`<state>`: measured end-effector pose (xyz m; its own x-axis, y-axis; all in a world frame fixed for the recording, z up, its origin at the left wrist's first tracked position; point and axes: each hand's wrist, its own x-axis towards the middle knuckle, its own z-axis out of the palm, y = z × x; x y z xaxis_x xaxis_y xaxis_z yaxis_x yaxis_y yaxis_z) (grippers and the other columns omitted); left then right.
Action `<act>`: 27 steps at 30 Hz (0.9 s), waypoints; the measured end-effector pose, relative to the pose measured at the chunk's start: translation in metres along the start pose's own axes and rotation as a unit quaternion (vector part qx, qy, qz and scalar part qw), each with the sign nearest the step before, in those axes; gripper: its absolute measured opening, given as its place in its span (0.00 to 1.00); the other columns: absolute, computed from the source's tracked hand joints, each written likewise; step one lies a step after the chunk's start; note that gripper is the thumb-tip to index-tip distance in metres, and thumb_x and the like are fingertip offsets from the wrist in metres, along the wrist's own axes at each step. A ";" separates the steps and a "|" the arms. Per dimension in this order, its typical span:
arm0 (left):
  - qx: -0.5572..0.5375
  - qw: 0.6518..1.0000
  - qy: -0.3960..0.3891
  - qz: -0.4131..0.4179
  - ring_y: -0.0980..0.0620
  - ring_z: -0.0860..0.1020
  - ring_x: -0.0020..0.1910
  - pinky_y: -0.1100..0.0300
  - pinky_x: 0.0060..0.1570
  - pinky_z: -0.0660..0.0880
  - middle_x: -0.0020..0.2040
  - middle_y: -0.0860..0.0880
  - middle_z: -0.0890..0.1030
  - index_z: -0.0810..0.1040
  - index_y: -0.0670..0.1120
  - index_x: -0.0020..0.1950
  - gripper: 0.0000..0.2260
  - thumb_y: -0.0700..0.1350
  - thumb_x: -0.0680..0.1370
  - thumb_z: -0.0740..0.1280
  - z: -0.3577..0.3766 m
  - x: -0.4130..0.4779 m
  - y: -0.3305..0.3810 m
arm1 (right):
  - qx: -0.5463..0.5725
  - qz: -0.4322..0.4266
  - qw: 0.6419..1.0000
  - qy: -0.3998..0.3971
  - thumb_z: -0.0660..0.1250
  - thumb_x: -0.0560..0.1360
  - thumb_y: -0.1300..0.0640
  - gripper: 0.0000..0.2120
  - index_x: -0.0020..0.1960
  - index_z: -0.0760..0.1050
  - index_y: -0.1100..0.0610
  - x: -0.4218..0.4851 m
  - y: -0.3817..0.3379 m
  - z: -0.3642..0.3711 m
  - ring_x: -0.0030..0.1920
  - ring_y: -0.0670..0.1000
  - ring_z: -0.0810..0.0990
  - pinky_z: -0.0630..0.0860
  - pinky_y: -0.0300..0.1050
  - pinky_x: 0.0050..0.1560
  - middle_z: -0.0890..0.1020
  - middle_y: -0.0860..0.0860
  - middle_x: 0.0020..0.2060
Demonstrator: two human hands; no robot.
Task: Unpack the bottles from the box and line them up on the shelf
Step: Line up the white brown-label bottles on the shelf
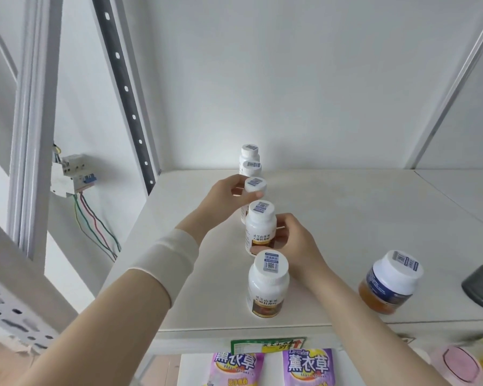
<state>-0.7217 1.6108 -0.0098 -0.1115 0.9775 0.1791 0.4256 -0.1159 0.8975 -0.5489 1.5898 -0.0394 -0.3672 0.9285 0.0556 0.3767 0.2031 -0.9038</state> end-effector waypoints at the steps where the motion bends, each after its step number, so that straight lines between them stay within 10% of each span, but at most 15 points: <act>1: -0.004 1.000 -0.002 0.001 0.65 0.77 0.44 0.75 0.44 0.72 0.45 0.61 0.79 0.75 0.51 0.53 0.09 0.46 0.74 0.71 -0.001 0.000 -0.001 | -0.007 -0.004 1.000 0.003 0.80 0.58 0.52 0.24 0.45 0.68 0.42 -0.001 0.000 0.001 0.48 0.47 0.82 0.78 0.45 0.52 0.81 0.44 0.46; 19: -0.004 0.999 -0.034 -0.002 0.59 0.76 0.51 0.70 0.50 0.72 0.49 0.61 0.77 0.73 0.51 0.57 0.12 0.46 0.76 0.69 -0.002 -0.002 0.001 | -0.001 0.011 1.000 -0.015 0.79 0.62 0.55 0.25 0.51 0.68 0.46 -0.004 -0.012 -0.001 0.47 0.45 0.79 0.73 0.35 0.45 0.77 0.39 0.44; 27: 0.057 0.998 0.030 -0.009 0.55 0.76 0.53 0.63 0.53 0.71 0.61 0.50 0.78 0.73 0.45 0.63 0.16 0.47 0.76 0.68 -0.029 -0.020 0.047 | -0.059 -0.021 0.998 0.015 0.64 0.76 0.49 0.20 0.65 0.69 0.55 -0.021 -0.053 -0.039 0.51 0.44 0.75 0.71 0.37 0.42 0.76 0.47 0.61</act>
<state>-0.7256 1.5802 0.0407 -0.1723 0.9666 0.1899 0.5216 -0.0740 0.8500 -0.5278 1.5717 0.0237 -0.3599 0.9270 0.1057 0.4604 0.2750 -0.8440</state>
